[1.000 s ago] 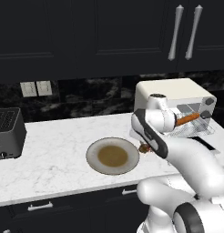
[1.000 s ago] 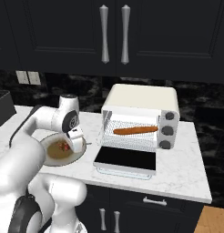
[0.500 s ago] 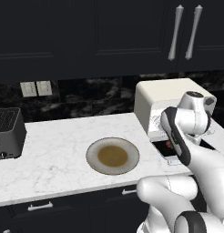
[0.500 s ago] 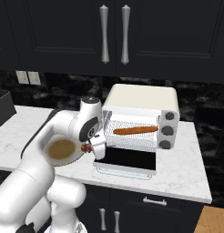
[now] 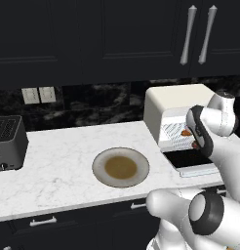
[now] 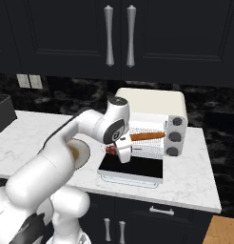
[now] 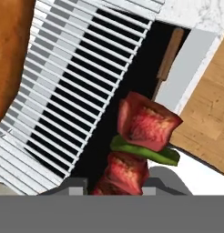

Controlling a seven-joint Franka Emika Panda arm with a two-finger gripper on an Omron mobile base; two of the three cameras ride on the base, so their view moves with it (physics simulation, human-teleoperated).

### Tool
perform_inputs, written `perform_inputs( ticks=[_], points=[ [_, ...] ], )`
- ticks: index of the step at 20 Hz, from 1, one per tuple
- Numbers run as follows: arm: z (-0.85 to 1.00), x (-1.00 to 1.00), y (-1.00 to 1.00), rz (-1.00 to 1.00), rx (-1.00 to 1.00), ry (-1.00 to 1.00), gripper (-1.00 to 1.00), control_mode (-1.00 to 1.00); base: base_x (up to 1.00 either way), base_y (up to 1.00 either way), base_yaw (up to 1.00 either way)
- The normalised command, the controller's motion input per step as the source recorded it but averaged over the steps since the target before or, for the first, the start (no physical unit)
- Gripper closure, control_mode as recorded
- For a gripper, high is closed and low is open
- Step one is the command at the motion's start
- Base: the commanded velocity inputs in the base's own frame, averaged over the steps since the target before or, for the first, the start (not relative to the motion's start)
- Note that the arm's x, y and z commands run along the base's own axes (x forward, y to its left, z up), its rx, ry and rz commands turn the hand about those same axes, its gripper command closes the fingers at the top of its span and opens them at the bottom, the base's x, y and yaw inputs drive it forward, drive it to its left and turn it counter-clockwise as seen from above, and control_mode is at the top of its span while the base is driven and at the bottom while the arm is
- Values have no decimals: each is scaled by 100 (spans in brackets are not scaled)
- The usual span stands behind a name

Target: Pick up the kebab skewer and baguette bread, and place them inside the toaster oven. Close the toaster oven door and start by setting the timer.

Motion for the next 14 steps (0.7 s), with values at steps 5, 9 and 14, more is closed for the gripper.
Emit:
perform_inputs(
  ticks=[5,9,14],
  points=[
    [7,24,-6,0,0,-2,100,-100,0,0,0],
    [-5,37,0,0,0,0,100,-100,0,0,0],
    [-21,41,-6,0,0,0,100,-100,0,0,0]
  ],
)
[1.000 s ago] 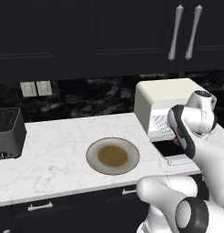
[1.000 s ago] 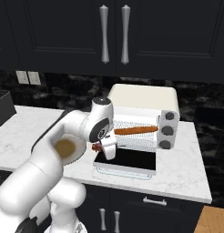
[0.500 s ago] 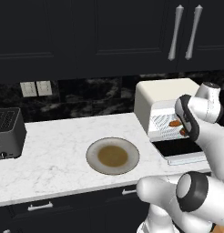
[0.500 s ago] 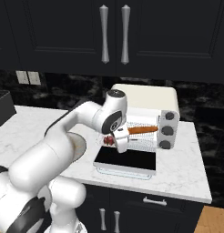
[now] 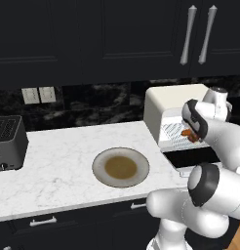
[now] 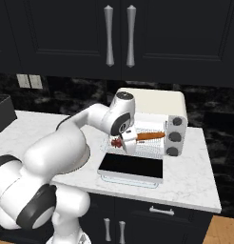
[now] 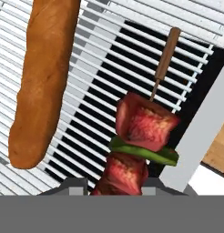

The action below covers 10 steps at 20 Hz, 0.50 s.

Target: Pick up the kebab skewer and baguette bread, and place them inside the toaster oven. Close the toaster oven door and start by setting the timer.

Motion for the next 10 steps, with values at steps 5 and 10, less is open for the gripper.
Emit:
perform_inputs(
  ticks=[5,10],
  points=[
    [-28,26,-11,0,0,0,100,-100,0,0,0],
    [-23,17,-11,0,0,0,100,-100,0,0,0]
  ],
)
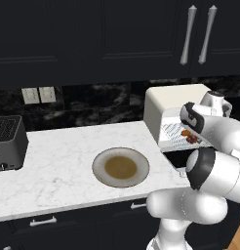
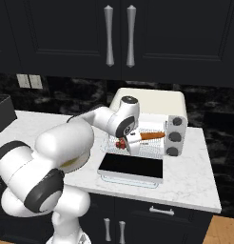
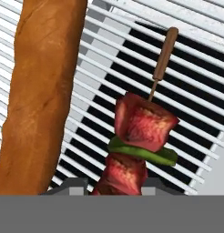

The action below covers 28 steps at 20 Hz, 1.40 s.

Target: Pick up the kebab skewer and baguette bread, and place them inside the toaster oven. Close the toaster oven door and start by setting the timer.

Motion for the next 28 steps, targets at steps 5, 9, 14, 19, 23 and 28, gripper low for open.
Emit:
perform_inputs(
  ticks=[5,9,14,19,23,28],
  points=[
    [-23,7,-2,0,0,0,100,-100,0,0,0],
    [-11,6,0,0,0,0,100,-100,0,0,0],
    [-18,-15,0,0,0,-1,-100,-100,0,0,0],
    [-1,-14,0,0,0,-7,-100,-100,0,0,0],
    [0,-6,0,0,0,-9,-100,-100,0,0,0],
    [34,-7,0,0,0,-12,-100,-100,0,0,0]
  ],
)
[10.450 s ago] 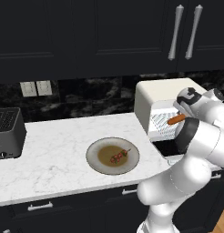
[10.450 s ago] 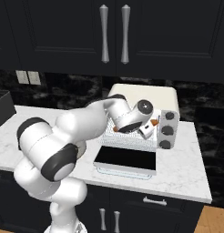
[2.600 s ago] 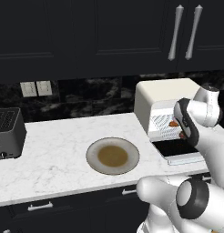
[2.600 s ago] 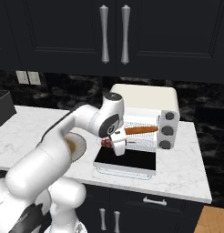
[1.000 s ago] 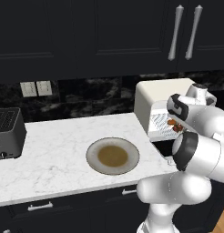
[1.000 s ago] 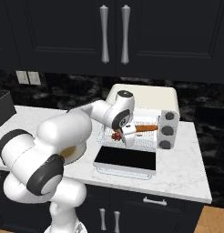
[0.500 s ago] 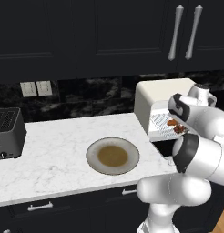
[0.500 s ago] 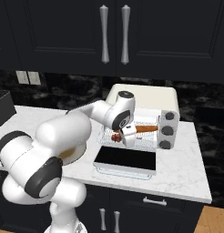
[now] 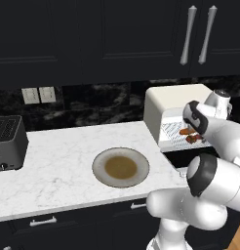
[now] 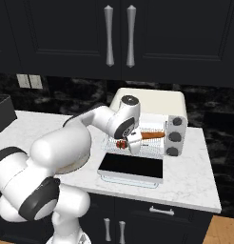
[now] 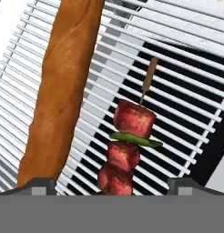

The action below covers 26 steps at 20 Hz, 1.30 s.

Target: Pick up the kebab skewer and baguette bread, and place them inside the toaster oven. Close the toaster oven door and start by setting the timer.

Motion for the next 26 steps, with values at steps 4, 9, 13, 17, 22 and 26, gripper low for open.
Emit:
perform_inputs(
  ticks=[4,9,13,17,22,26],
  points=[
    [59,-39,0,0,0,-9,-100,-100,0,0,0],
    [44,-70,-10,0,0,0,-100,-100,0,0,0],
    [5,-93,-1,0,0,19,-100,-100,0,0,0],
    [0,-100,-18,0,0,20,-100,-100,0,0,0],
    [-18,-60,-16,0,0,22,-100,-100,0,0,0],
    [-22,-41,-3,1,0,11,-100,-100,0,0,0]
  ],
)
